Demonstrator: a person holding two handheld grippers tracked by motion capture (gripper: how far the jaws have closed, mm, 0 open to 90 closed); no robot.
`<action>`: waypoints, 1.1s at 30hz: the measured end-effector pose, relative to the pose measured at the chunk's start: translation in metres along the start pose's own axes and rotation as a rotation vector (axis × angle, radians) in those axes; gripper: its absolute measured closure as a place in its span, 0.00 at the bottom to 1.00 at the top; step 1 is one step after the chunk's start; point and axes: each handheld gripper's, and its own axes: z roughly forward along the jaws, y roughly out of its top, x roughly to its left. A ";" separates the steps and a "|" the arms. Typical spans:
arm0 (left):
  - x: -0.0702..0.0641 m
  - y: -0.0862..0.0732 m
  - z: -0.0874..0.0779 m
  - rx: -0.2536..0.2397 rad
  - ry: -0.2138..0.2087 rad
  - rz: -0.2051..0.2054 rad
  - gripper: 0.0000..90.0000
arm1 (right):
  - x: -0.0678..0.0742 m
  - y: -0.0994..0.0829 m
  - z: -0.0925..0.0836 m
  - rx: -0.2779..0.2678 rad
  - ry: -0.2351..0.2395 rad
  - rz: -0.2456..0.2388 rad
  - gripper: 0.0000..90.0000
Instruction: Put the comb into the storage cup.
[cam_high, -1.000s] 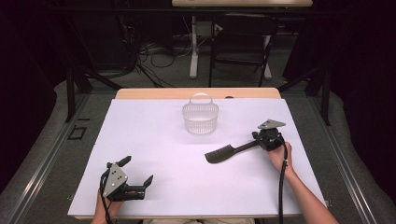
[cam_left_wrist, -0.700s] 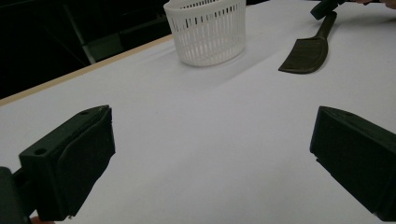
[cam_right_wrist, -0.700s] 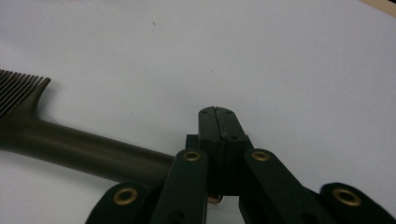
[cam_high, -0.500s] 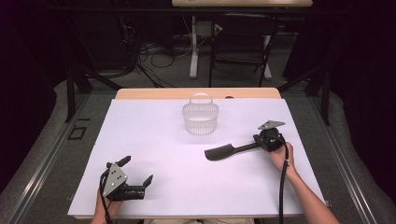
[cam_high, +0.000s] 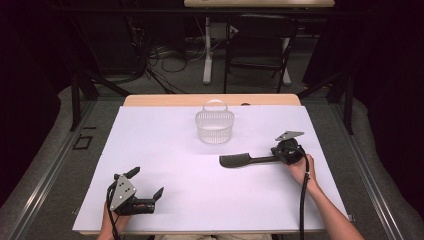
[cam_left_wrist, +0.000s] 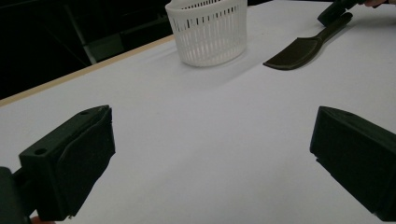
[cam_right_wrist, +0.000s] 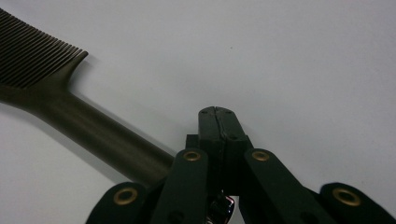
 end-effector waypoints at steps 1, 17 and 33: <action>0.000 0.000 0.000 0.000 -0.003 0.001 0.00 | 0.000 0.000 0.000 0.002 0.000 0.002 1.00; 0.000 0.000 -0.001 -0.001 0.000 0.000 0.00 | 0.004 -0.002 -0.009 0.025 0.030 -0.009 1.00; 0.000 0.000 -0.001 0.003 -0.003 0.002 0.00 | 0.012 -0.004 -0.014 0.054 0.062 -0.023 1.00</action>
